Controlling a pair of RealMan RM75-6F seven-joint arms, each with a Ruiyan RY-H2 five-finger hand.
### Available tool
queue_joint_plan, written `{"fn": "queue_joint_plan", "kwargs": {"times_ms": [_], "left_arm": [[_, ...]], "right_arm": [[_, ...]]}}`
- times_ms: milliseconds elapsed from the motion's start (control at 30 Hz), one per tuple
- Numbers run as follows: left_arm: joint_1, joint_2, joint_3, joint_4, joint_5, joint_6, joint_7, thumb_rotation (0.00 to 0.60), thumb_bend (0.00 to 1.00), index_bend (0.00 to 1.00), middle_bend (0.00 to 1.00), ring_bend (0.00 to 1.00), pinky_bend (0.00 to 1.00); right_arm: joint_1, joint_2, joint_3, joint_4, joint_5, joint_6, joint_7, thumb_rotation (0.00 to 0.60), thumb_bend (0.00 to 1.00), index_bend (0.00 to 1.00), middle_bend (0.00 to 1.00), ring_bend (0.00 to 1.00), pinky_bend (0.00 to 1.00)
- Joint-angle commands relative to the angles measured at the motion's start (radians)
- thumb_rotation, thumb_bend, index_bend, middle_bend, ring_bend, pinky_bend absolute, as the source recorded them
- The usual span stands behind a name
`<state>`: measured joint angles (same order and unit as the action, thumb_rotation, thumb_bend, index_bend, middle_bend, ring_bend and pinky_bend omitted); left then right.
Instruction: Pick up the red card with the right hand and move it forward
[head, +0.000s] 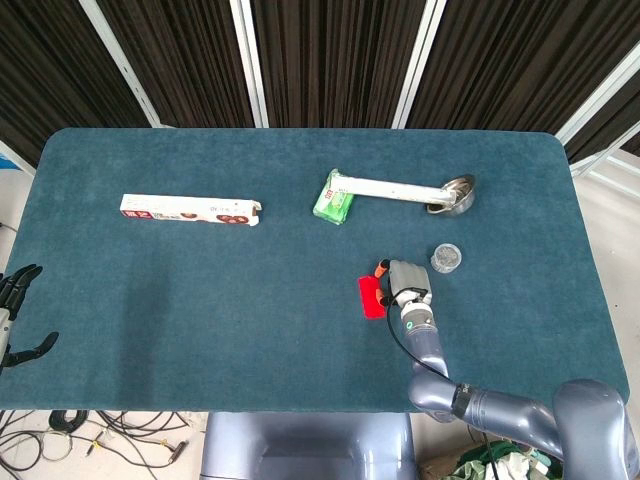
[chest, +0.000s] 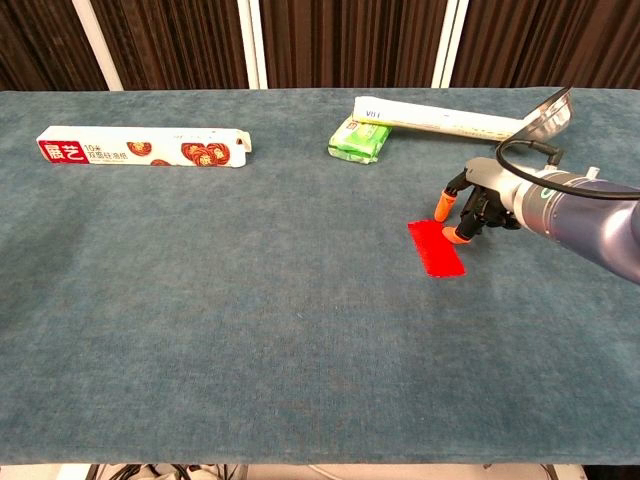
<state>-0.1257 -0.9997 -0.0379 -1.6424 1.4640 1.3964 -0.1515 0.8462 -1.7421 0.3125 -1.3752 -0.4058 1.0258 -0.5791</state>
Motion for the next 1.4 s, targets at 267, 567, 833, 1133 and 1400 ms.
{"fn": "queue_joint_plan", "kwargs": {"times_ms": [267, 567, 833, 1133, 1400], "left_arm": [[0.0, 0.0, 0.0, -0.001, 0.0, 0.001, 0.0, 0.6, 0.27, 0.07, 0.06, 0.09, 0.04], [0.0, 0.001, 0.0, -0.001, 0.0, 0.0, 0.0, 0.6, 0.27, 0.07, 0.06, 0.09, 0.04], [0.0, 0.002, 0.0, -0.002, -0.001, -0.002, 0.0, 0.6, 0.27, 0.07, 0.06, 0.09, 0.04], [0.0, 0.001, 0.0, -0.001, -0.001, -0.002, -0.002, 0.6, 0.26, 0.07, 0.06, 0.09, 0.04], [0.0, 0.002, 0.0, -0.002, -0.002, -0.003, -0.001, 0.6, 0.27, 0.07, 0.06, 0.09, 0.04]], "right_arm": [[-0.004, 0.004, -0.004, -0.008, -0.004, -0.004, -0.001, 0.6, 0.36, 0.42, 0.83, 0.91, 0.88], [-0.008, 0.005, -0.008, -0.024, -0.014, -0.001, 0.004, 0.6, 0.36, 0.43, 0.83, 0.91, 0.88], [-0.014, 0.004, -0.01, -0.047, -0.045, 0.012, 0.017, 0.6, 0.36, 0.43, 0.83, 0.91, 0.88], [-0.018, 0.0, -0.009, -0.058, -0.066, 0.019, 0.03, 0.6, 0.37, 0.43, 0.84, 0.91, 0.89], [-0.022, 0.001, -0.004, -0.08, -0.094, 0.035, 0.045, 0.6, 0.39, 0.43, 0.84, 0.91, 0.89]]}}
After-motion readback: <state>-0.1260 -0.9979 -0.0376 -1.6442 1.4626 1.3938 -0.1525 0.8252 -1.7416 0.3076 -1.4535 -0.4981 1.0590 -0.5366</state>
